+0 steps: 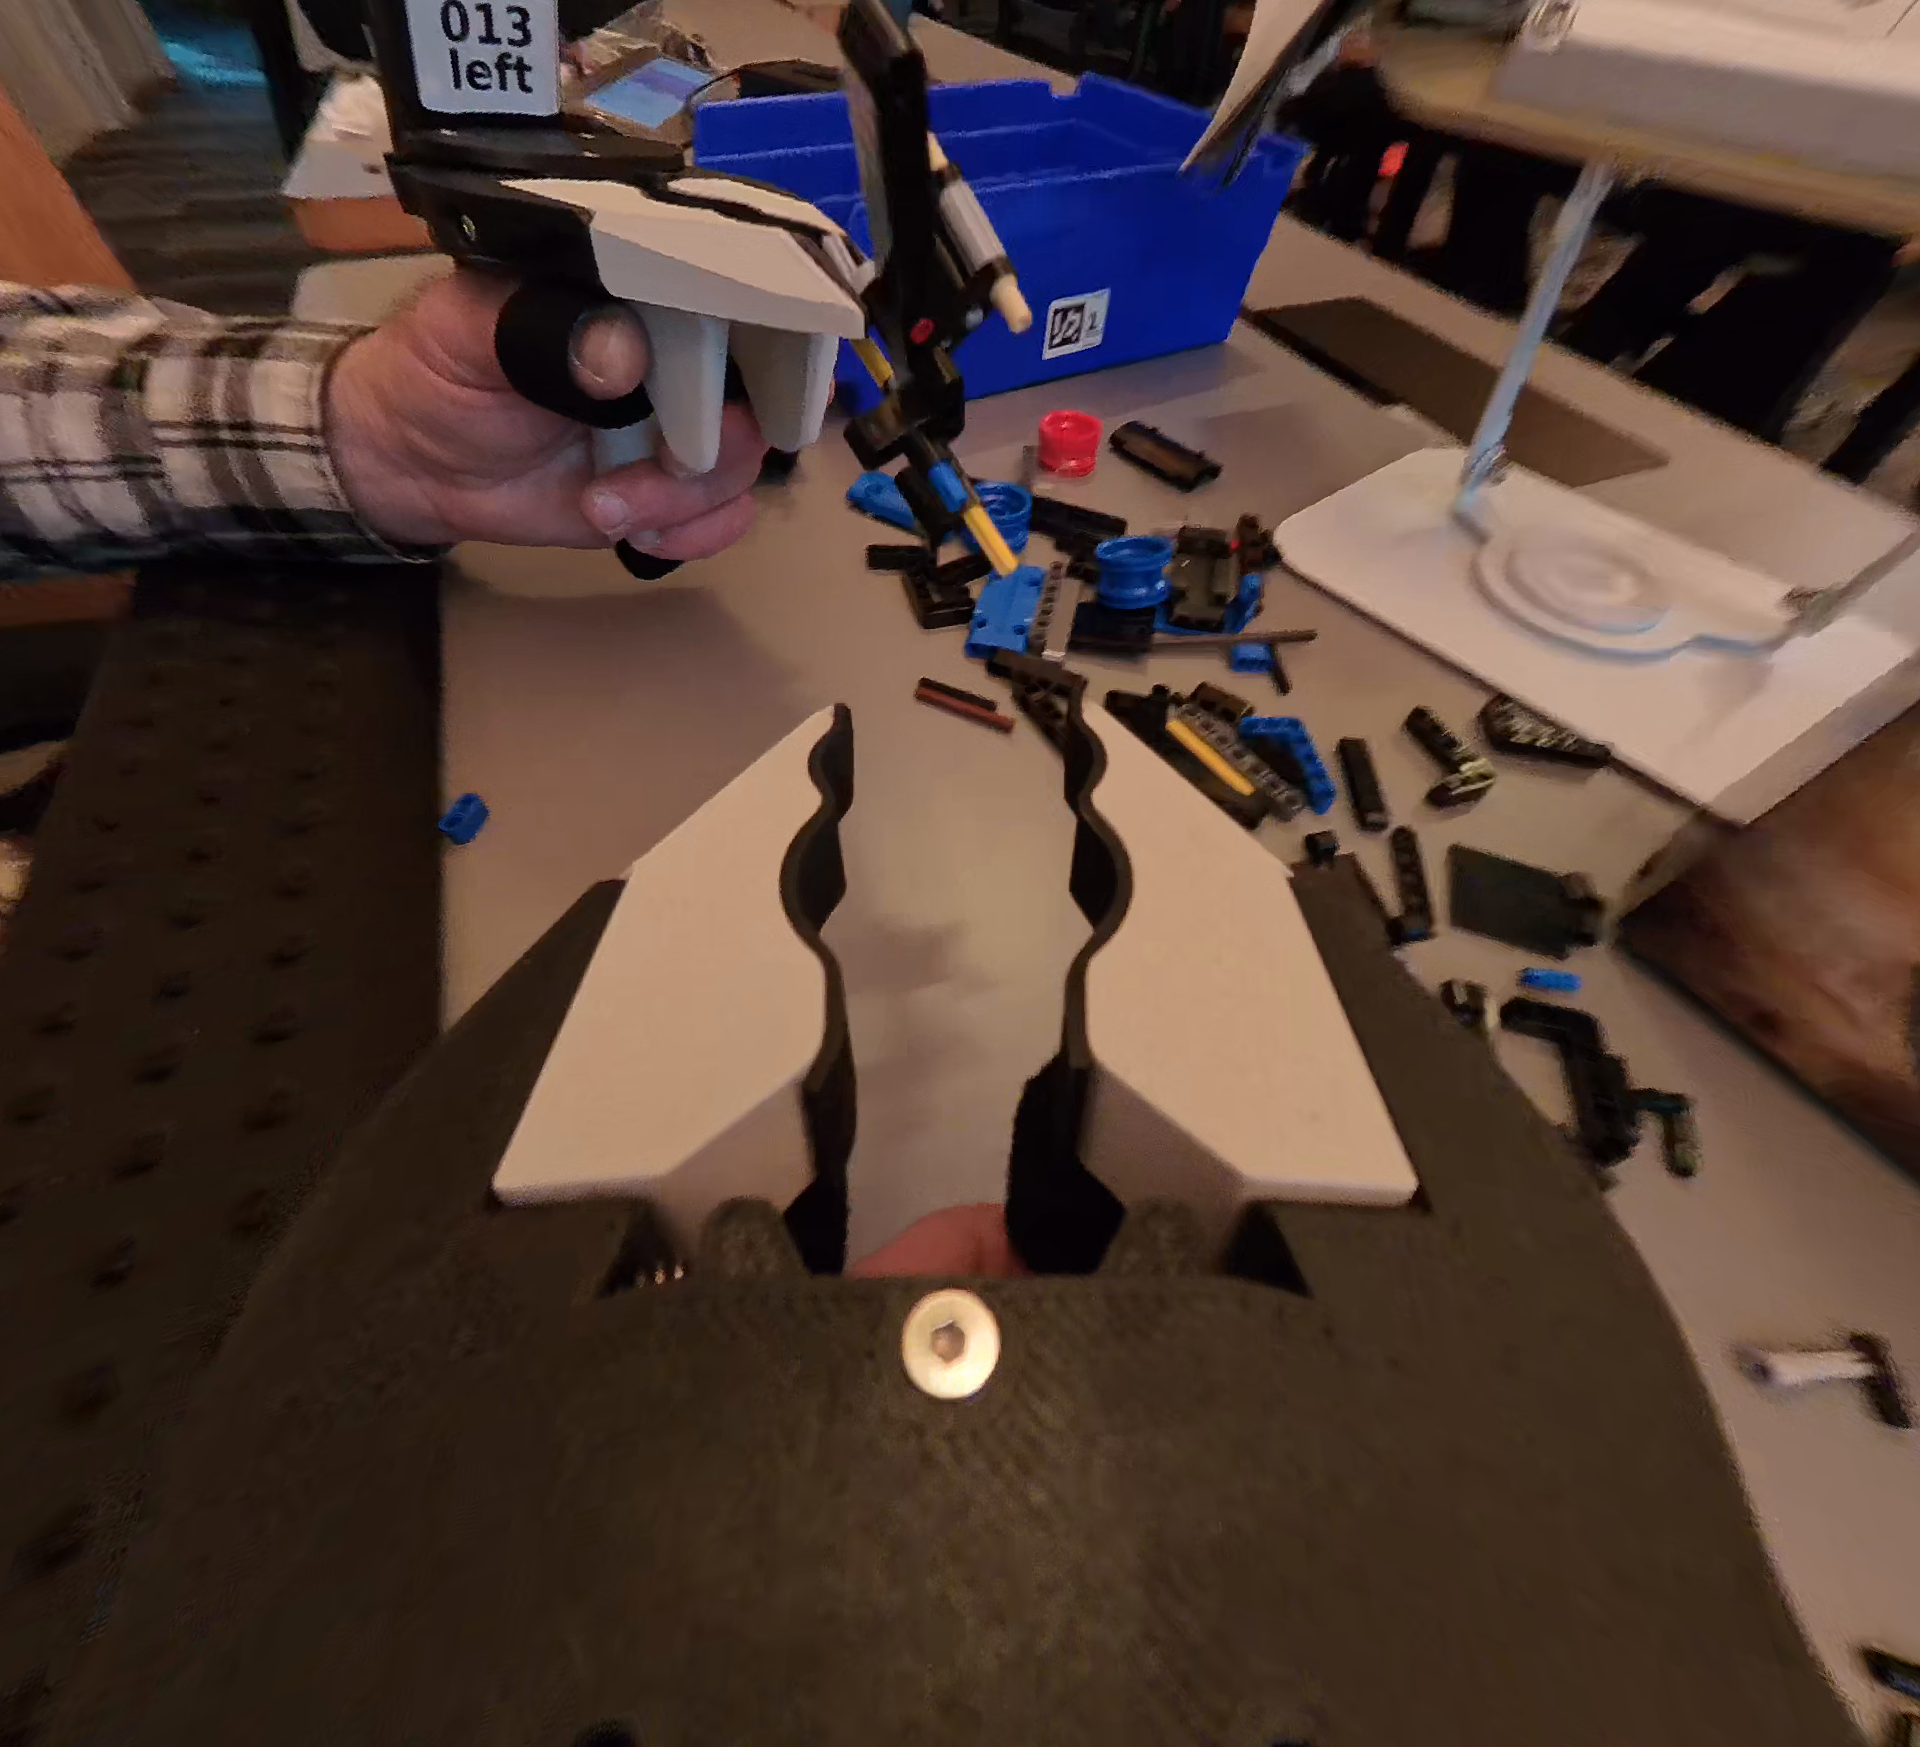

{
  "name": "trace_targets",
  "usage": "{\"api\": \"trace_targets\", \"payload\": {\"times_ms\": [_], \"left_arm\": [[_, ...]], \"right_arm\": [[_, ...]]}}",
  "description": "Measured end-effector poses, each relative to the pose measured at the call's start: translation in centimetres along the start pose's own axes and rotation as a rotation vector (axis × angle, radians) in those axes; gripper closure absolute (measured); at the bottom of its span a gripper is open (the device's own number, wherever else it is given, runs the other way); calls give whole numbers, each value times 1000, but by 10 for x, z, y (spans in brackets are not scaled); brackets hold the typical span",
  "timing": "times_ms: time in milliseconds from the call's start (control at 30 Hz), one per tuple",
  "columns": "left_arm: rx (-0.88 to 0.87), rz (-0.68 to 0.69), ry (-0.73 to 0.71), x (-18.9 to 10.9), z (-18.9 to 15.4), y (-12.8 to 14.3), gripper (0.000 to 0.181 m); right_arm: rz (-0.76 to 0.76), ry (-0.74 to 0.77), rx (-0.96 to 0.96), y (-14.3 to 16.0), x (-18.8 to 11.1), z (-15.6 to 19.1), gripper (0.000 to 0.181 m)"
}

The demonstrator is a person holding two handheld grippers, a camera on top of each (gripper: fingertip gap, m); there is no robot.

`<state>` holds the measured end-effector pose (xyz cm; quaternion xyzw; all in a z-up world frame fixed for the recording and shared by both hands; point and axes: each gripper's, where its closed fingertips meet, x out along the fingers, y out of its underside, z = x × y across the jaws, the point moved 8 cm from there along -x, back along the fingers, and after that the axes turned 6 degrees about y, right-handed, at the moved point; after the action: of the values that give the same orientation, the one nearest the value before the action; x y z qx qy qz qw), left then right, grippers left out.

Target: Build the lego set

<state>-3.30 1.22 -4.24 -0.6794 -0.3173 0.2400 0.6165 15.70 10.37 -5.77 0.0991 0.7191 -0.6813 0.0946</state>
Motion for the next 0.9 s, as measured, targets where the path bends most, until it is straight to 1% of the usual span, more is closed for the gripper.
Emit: {"api": "trace_targets", "payload": {"times_ms": [100, 300, 400, 500, 700, 767, 833, 900], "left_arm": [[-8, 1, 7, 0, 0, 0, 175], [-48, 10, 58, 4, -3, 4, 175], [-86, 9, 103, 5, -4, 5, 175], [-140, 4, 151, 7, -5, 7, 175], [-216, 10, 175, 9, -2, 10, 174], [-190, 13, 127, 8, 0, 9, 159], [-141, 31, 71, 8, 2, 8, 146], [-53, 39, 26, 8, -1, 5, 138]], "right_arm": [[-35, 53, -100, -6, 4, 5, 141], [-123, 63, -214, -28, 18, 23, 142], [-100, 70, -231, -31, 27, 26, 144], [-92, 77, -259, -30, 31, 27, 154], [-106, 82, -281, -31, 28, 28, 155], [-97, 127, -314, -32, 27, 27, 155], [-77, 181, -389, -31, 28, 27, 156], [-48, 240, -488, -29, 30, 29, 156]]}}
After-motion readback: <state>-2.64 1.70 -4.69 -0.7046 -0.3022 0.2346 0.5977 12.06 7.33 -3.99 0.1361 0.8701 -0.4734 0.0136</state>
